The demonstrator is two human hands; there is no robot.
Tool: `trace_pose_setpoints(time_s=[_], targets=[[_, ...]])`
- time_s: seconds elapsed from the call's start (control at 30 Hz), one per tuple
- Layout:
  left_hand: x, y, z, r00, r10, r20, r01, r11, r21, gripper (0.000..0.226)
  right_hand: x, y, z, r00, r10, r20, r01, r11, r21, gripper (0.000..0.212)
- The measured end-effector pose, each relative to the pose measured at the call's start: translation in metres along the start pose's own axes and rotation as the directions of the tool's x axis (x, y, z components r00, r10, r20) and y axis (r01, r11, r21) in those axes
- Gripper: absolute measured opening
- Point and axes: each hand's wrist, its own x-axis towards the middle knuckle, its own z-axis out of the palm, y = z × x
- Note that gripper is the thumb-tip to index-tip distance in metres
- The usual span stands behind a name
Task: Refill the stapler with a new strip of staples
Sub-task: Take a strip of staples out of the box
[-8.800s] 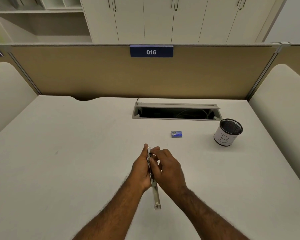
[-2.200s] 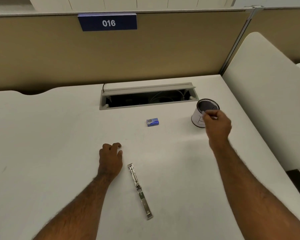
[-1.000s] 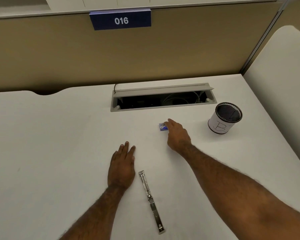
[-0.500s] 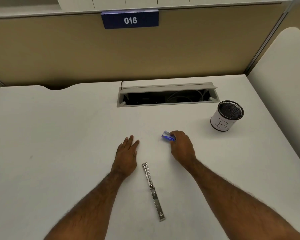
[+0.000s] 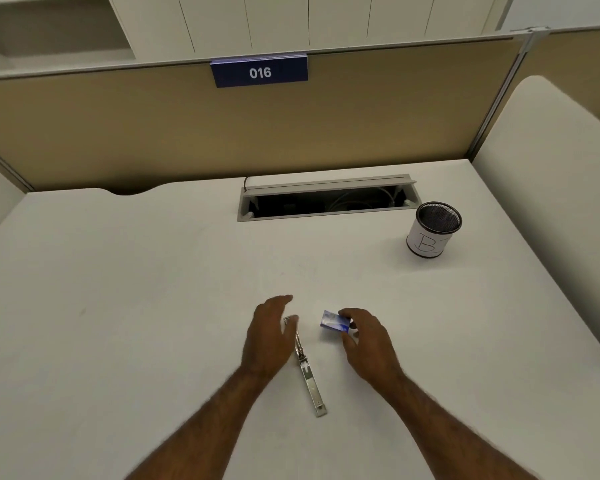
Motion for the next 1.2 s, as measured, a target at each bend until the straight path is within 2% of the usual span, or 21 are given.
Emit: trace_pose_setpoints(time_s=[0.07,0.13,0.2,0.3,0.4,0.57,0.73,0.93,1.03,1.2], targets=[[-0.011,0.018,0.003,0.995,0.088,0.051,-0.084,0.994,-0.066,0.04,-0.005,-0.004,-0.006,1.0,-0.009,0.006,0.009,1.0,0.021,0.037],[-0.02,0.033,0.008,0.982,0.117,0.148,-0.095,0.984,-0.151,0.05,-0.01,-0.008,-0.013,1.0,-0.004,0.017,0.003,0.999,0.054,0.039],[-0.022,0.039,0.012,0.976,0.106,0.189,-0.068,0.978,-0.198,0.055,-0.01,-0.013,-0.018,0.999,-0.003,0.035,0.0,0.996,0.092,0.04],[-0.026,0.046,0.012,0.986,0.029,0.164,0.013,0.969,-0.248,0.054,-0.014,-0.019,-0.026,0.999,-0.022,0.049,0.015,0.991,0.133,0.039],[-0.026,0.048,0.009,0.98,-0.033,0.194,0.081,0.966,-0.246,0.055,-0.015,-0.022,-0.031,0.994,0.009,0.107,-0.029,0.982,0.188,0.039],[-0.026,0.047,0.002,0.981,-0.033,0.189,0.067,0.982,-0.176,0.038,-0.014,-0.025,-0.031,0.981,0.059,0.186,-0.113,0.95,0.292,0.035],[-0.023,0.05,-0.002,0.989,-0.021,0.145,0.046,0.984,-0.171,0.023,-0.018,-0.023,-0.031,0.973,0.129,0.19,-0.194,0.902,0.386,0.033],[-0.025,0.055,0.002,0.986,-0.059,0.154,0.094,0.967,-0.236,0.055,-0.02,-0.019,-0.035,0.974,0.142,0.179,-0.204,0.89,0.408,0.033],[-0.022,0.058,0.007,0.981,-0.102,0.165,0.14,0.962,-0.235,0.053,-0.018,-0.016,-0.039,0.972,0.143,0.189,-0.21,0.885,0.415,0.033],[-0.022,0.058,0.013,0.983,-0.056,0.174,0.093,0.972,-0.216,0.041,-0.017,-0.01,-0.043,0.965,0.158,0.21,-0.238,0.862,0.448,0.031]])
